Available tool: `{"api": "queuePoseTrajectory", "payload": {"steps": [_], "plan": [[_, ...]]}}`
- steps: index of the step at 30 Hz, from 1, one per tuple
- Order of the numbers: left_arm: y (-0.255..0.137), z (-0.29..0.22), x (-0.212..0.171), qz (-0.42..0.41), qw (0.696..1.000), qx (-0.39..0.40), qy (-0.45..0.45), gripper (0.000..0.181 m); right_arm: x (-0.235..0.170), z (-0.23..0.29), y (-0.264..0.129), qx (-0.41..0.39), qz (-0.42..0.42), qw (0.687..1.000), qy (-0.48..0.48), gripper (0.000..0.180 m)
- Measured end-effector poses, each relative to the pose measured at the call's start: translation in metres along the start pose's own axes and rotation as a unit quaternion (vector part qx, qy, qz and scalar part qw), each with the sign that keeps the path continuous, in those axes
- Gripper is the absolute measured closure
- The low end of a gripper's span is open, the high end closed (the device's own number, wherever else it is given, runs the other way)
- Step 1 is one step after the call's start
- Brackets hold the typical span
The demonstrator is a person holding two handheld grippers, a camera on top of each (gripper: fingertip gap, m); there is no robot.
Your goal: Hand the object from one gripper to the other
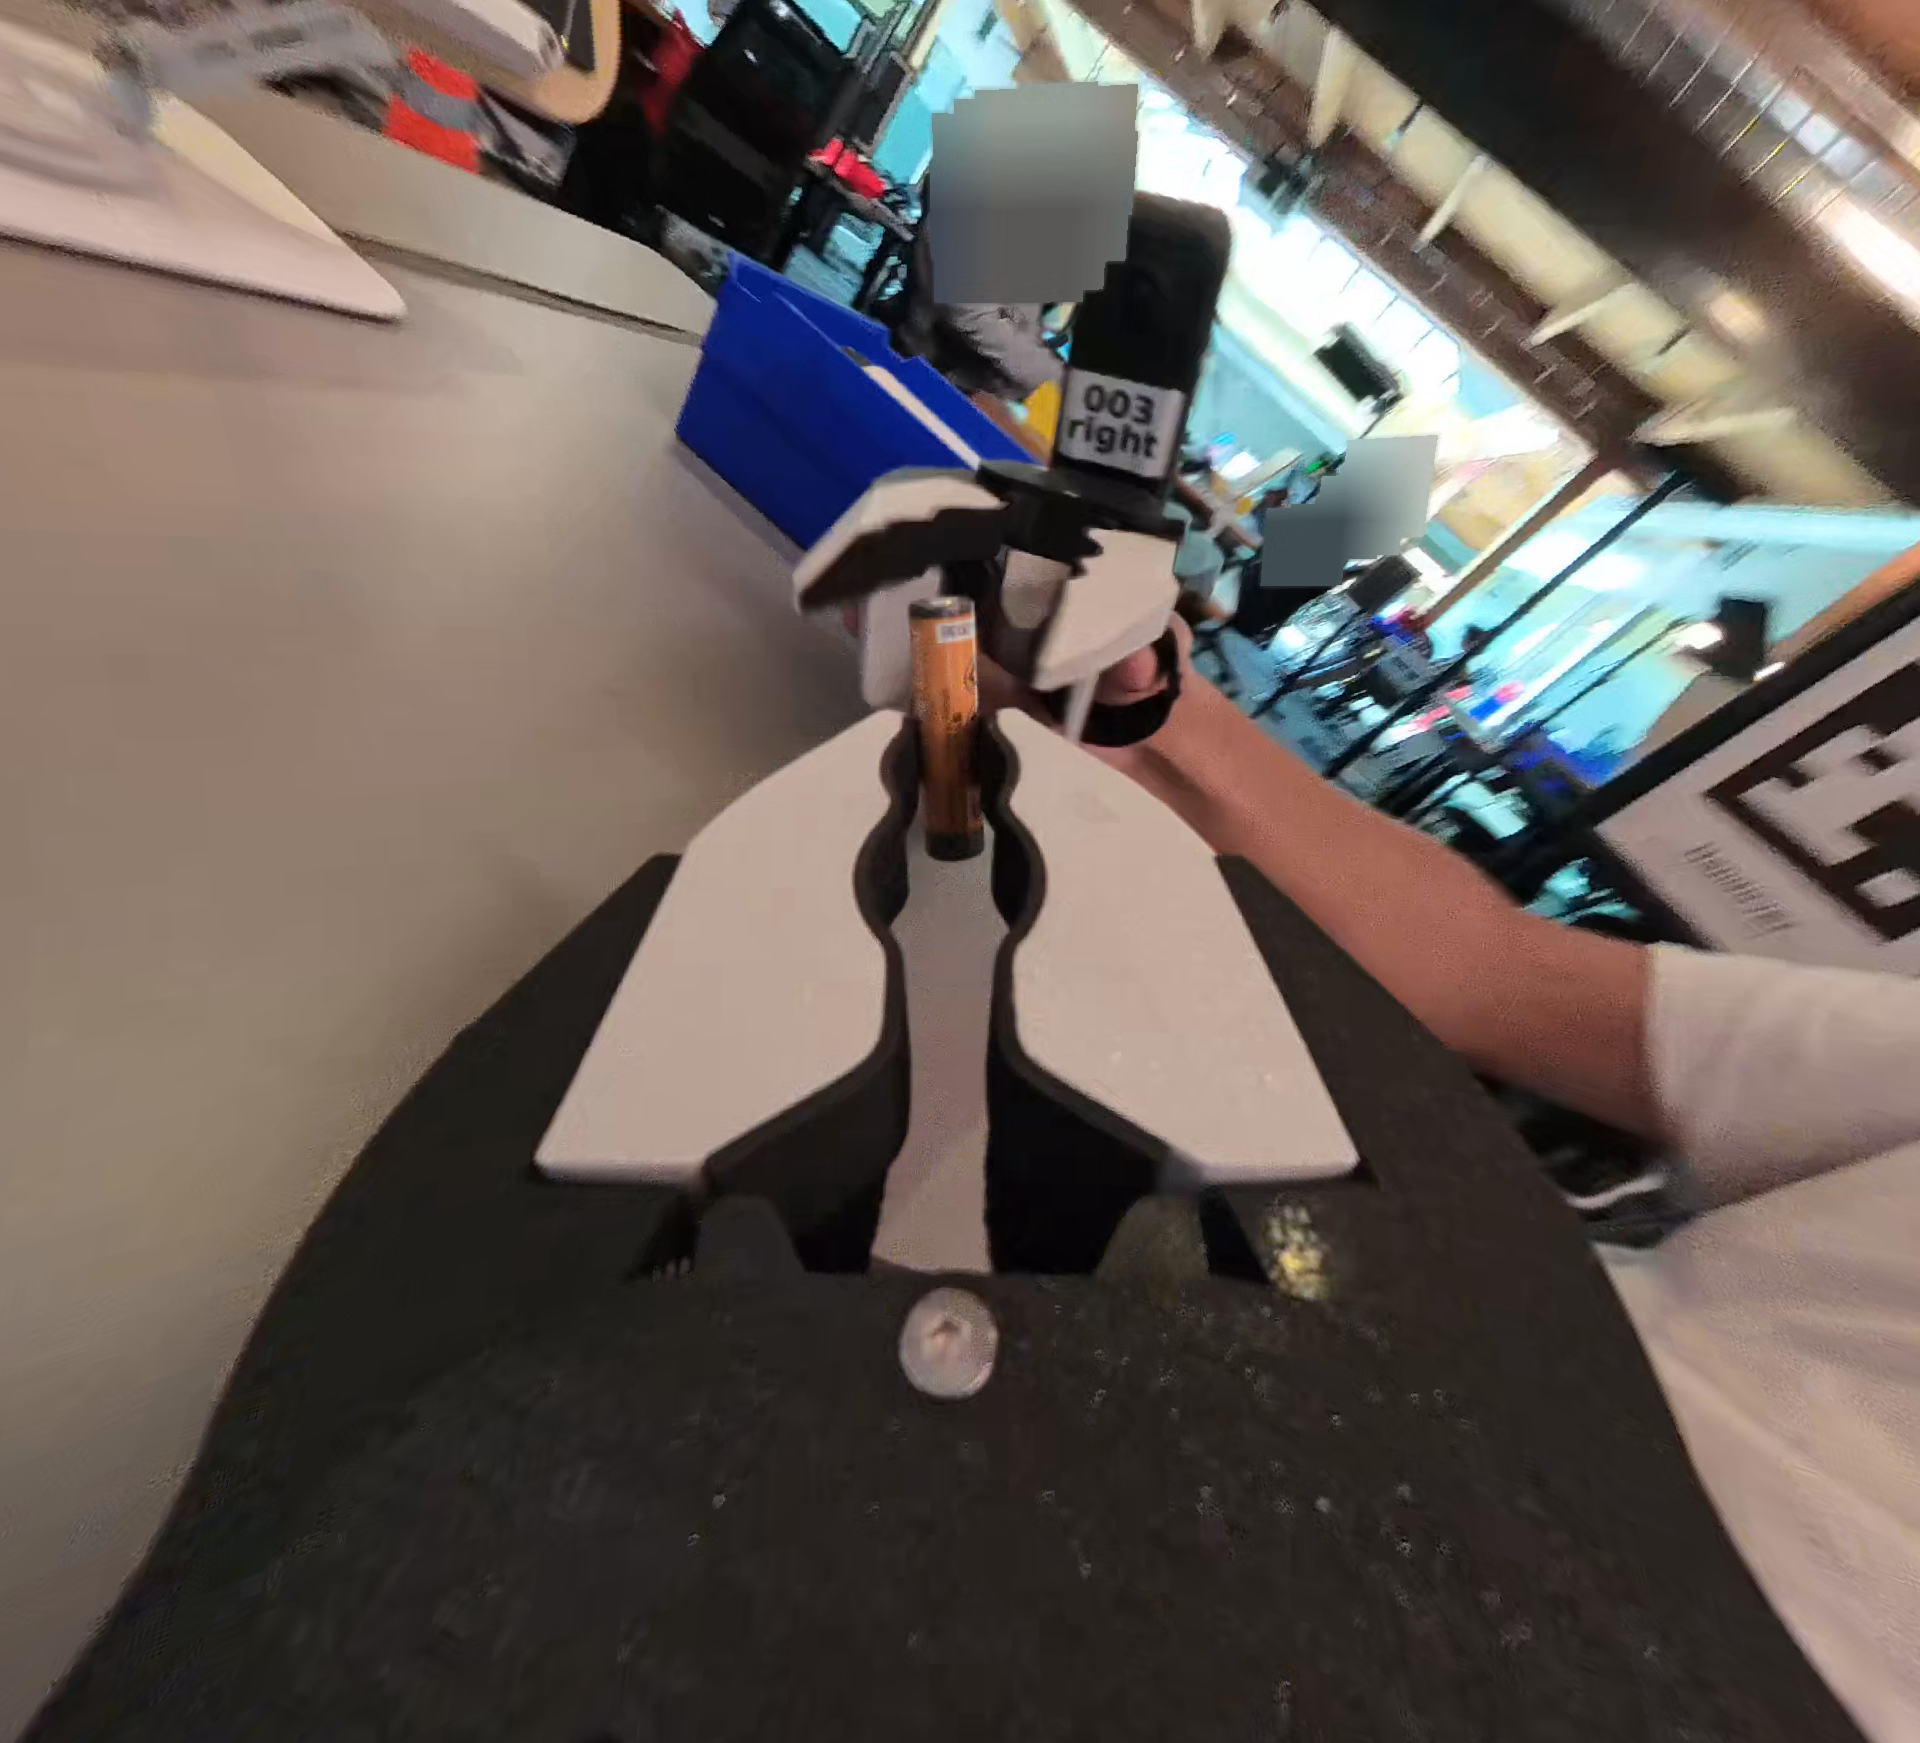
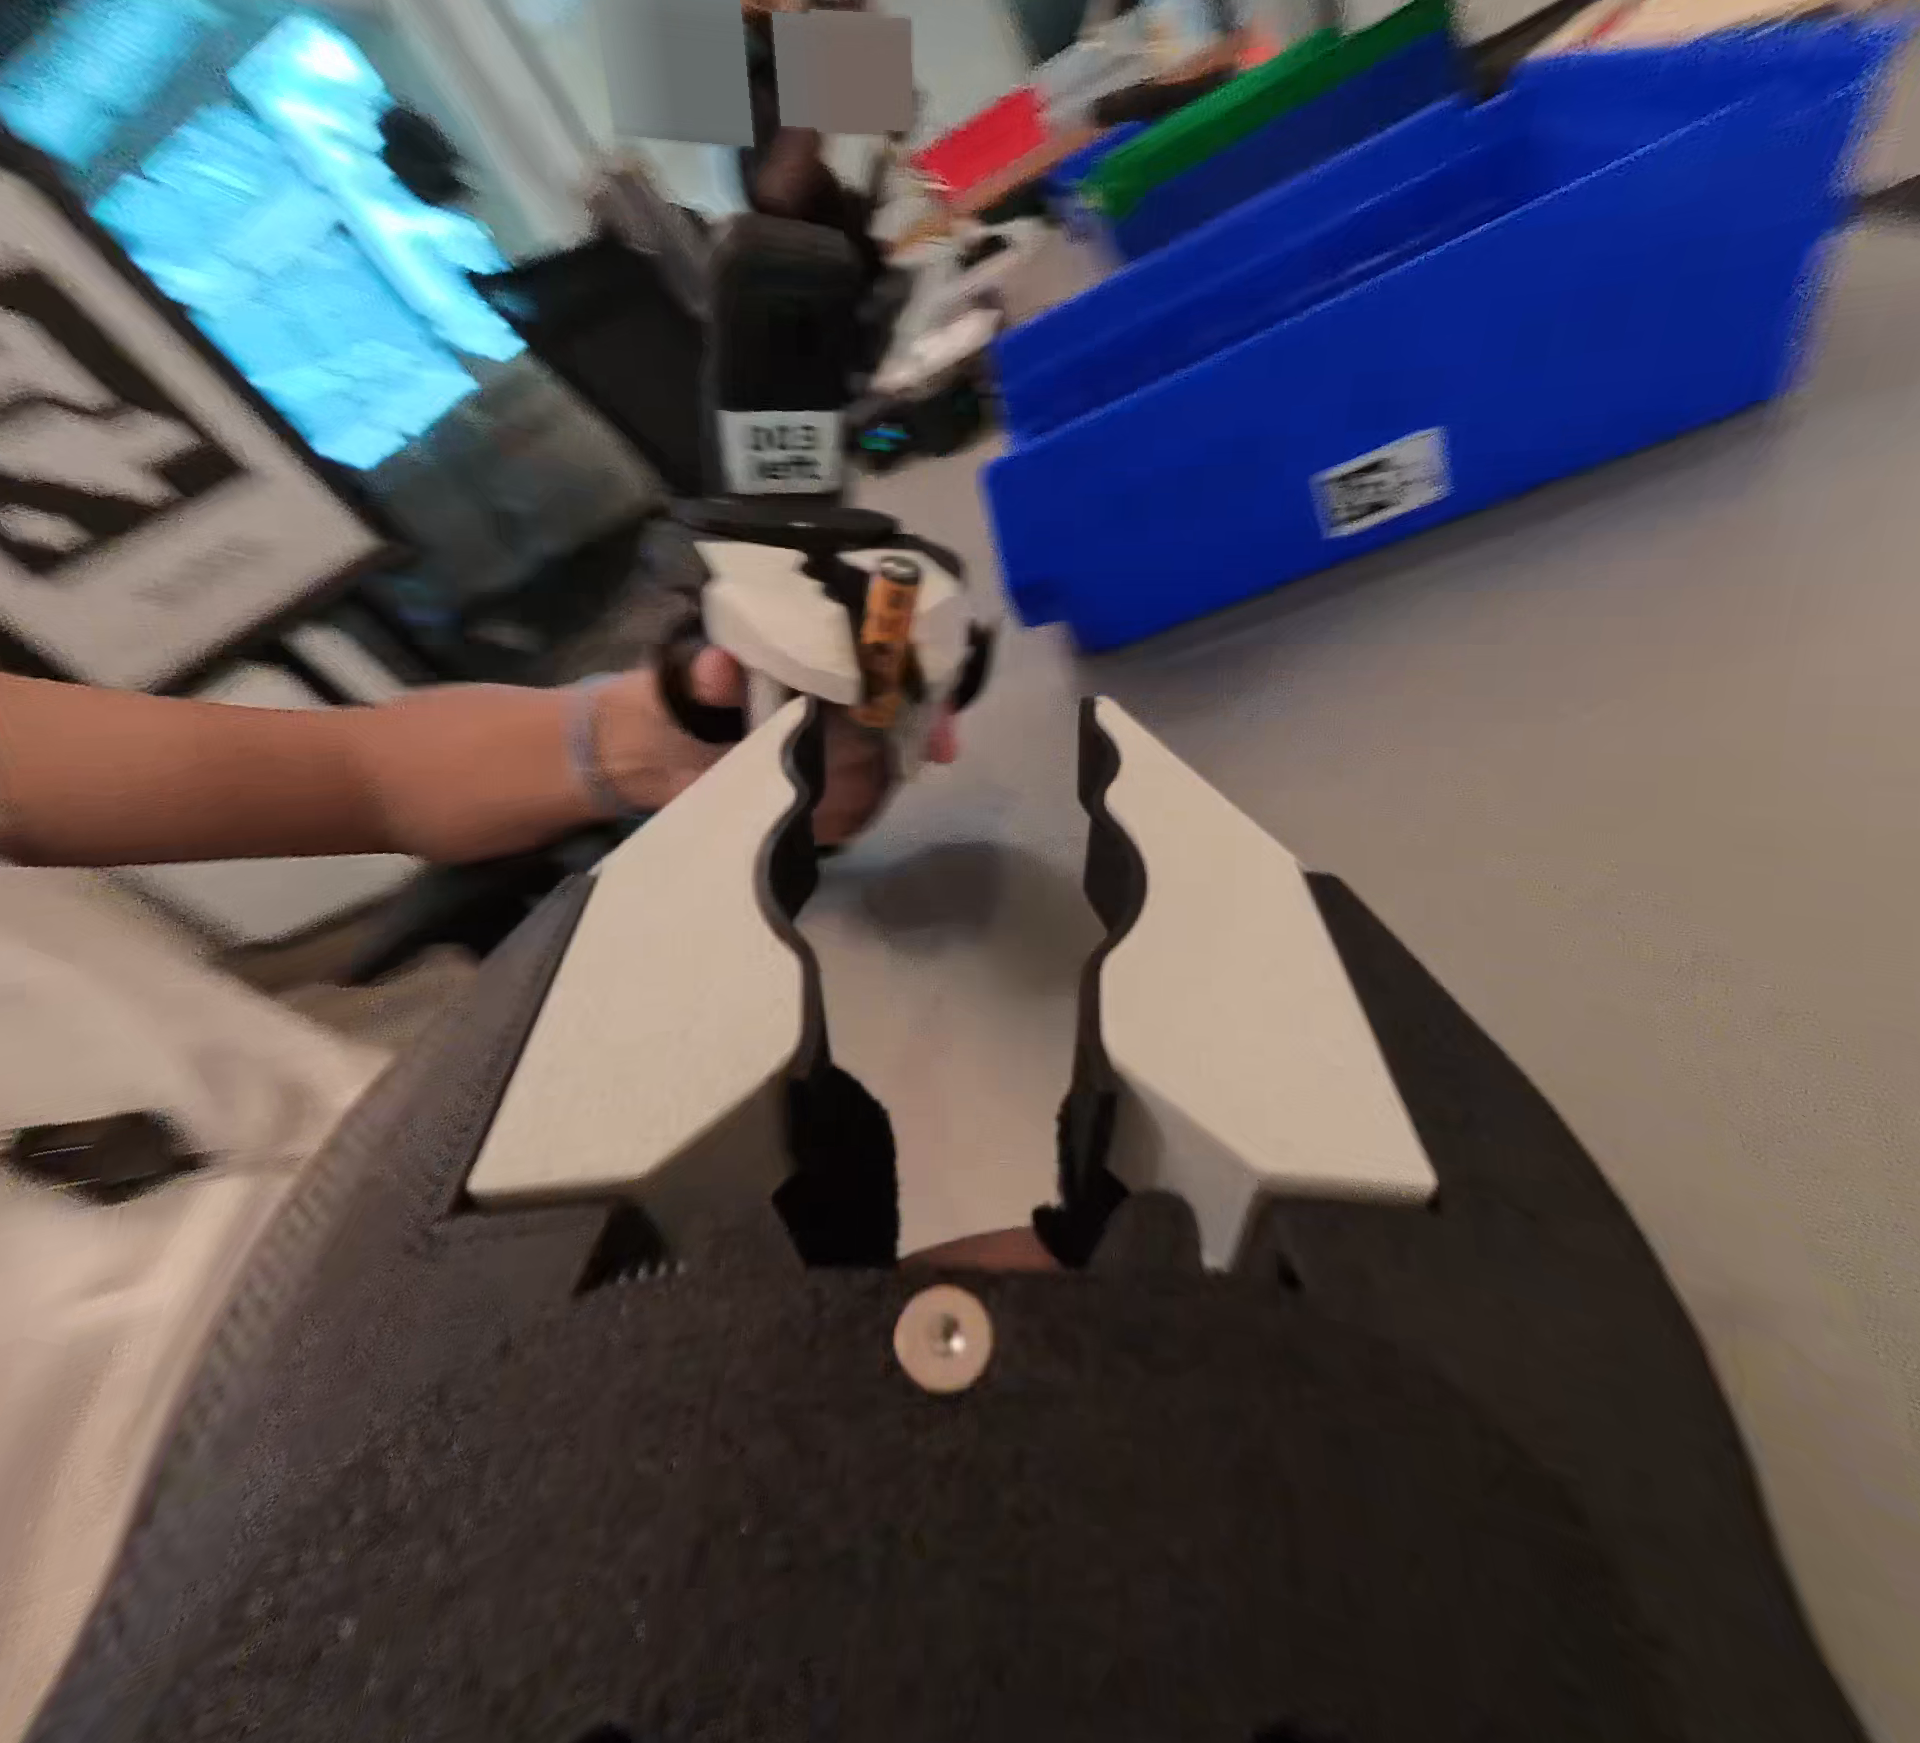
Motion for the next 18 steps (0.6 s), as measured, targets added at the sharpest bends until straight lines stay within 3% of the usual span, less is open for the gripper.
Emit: {"api": "queuePoseTrajectory", "payload": {"steps": [2, 7, 10, 12, 18], "plan": [[0.0, -0.004, 0.001, 0.002, 1.0, -0.003, 0.022, 0.17, 0.0, 0.002, 0.006, 0.067, -0.028, 0.995, 0.061, 0.132], [0.005, -0.007, -0.003, 0.013, 1.0, -0.011, 0.025, 0.17, -0.004, 0.001, 0.015, 0.102, -0.044, 0.991, 0.078, 0.144], [0.008, -0.009, -0.006, 0.022, 0.999, -0.014, 0.032, 0.17, -0.008, 0.005, 0.021, 0.107, -0.036, 0.991, 0.075, 0.148], [0.01, -0.009, -0.008, 0.03, 0.999, -0.013, 0.031, 0.17, -0.007, 0.008, 0.022, 0.101, -0.038, 0.992, 0.061, 0.168], [0.009, -0.007, -0.006, 0.027, 0.998, 0.01, 0.053, 0.17, -0.007, 0.005, 0.021, 0.094, -0.044, 0.993, 0.048, 0.17]]}}
Point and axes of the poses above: each gripper's, where its closed fingertips meet, y out along the fingers, x out of its top, z = x × y across the jaws, the point moved 7 cm from there along -y, back along the fingers, and after that the axes turned 1 degree about -z, right-handed, at the moved point
